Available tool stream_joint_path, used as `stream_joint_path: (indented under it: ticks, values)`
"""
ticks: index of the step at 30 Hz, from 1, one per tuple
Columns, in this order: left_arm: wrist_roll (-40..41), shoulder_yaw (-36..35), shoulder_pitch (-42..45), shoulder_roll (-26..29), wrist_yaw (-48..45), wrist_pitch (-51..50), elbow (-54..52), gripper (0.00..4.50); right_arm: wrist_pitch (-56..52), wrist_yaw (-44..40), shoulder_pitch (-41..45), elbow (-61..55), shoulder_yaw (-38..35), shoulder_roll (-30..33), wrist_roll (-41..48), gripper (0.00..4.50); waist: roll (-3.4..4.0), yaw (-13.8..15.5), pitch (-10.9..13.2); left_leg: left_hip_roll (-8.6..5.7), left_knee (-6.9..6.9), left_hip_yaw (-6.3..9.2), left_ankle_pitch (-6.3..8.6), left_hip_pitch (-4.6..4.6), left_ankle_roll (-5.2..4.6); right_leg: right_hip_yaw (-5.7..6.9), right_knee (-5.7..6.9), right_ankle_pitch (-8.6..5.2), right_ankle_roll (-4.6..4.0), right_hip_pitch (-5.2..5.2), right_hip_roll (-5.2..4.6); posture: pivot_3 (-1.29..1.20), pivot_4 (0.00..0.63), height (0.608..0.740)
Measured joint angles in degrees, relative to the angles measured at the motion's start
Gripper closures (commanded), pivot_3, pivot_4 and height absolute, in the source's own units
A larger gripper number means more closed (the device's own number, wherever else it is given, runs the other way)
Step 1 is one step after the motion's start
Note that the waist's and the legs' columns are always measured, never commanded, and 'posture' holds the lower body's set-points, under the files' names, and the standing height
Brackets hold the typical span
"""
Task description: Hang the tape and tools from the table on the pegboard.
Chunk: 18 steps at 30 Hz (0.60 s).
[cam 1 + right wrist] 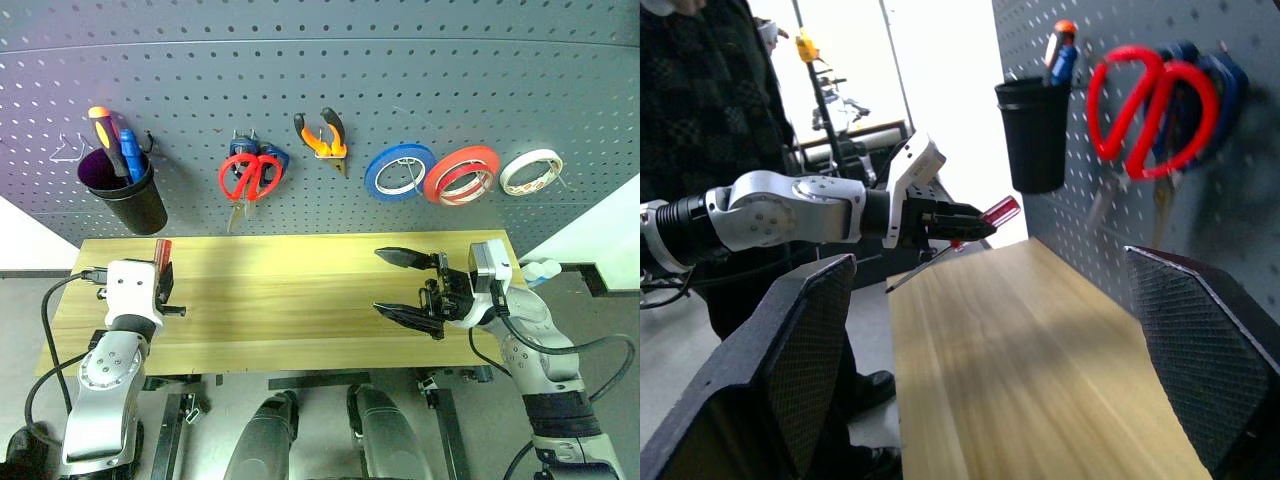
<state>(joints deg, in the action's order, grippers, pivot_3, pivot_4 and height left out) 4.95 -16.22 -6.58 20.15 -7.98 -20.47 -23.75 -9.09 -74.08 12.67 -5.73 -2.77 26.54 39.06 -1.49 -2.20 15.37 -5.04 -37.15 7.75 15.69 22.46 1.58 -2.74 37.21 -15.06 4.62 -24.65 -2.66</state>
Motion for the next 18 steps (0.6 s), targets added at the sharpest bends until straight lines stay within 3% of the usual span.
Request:
stream_joint_path:
  ticks: [18]
  values:
    - [-5.52, 1.0, 4.16, 3.51, -2.79, 18.84, -0.28, 3.6, -0.6, 2.87, 3.52, 4.93, -2.66, -4.49, 1.81, 0.0, 0.29, 0.13, -4.08, -0.01, -0.04, -0.02, -0.03, -0.13, 0.04, 0.0, 0.08, 0.03, -0.01, 0.1, 0.05, -0.06, 0.098, 0.74]
